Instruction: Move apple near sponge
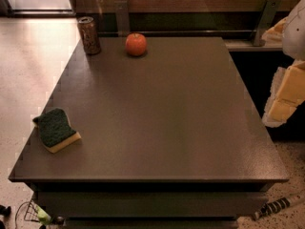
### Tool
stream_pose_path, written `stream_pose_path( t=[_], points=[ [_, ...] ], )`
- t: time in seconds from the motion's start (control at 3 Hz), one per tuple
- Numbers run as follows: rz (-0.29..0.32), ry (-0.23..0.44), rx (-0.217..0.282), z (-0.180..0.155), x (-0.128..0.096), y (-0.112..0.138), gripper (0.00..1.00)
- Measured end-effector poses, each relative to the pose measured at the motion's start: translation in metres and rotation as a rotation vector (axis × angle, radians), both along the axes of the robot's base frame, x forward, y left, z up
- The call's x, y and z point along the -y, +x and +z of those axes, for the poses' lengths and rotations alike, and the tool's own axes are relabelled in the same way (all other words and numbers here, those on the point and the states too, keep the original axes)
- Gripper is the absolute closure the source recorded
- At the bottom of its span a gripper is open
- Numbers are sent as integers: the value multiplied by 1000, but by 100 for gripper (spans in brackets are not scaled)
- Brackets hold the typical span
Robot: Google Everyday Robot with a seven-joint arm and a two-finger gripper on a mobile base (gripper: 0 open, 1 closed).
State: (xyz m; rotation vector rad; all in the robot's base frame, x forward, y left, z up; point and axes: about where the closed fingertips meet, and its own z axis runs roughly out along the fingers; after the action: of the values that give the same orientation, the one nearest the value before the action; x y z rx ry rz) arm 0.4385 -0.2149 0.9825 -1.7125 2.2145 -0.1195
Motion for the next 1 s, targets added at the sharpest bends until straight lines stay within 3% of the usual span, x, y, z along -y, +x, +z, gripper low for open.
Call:
stream_pose_path(
  t=[0.67,1.0],
  points=[
    [-10,32,27,1,-3,11,0],
    [-71,233,110,-2,-9,55,0]
  ],
)
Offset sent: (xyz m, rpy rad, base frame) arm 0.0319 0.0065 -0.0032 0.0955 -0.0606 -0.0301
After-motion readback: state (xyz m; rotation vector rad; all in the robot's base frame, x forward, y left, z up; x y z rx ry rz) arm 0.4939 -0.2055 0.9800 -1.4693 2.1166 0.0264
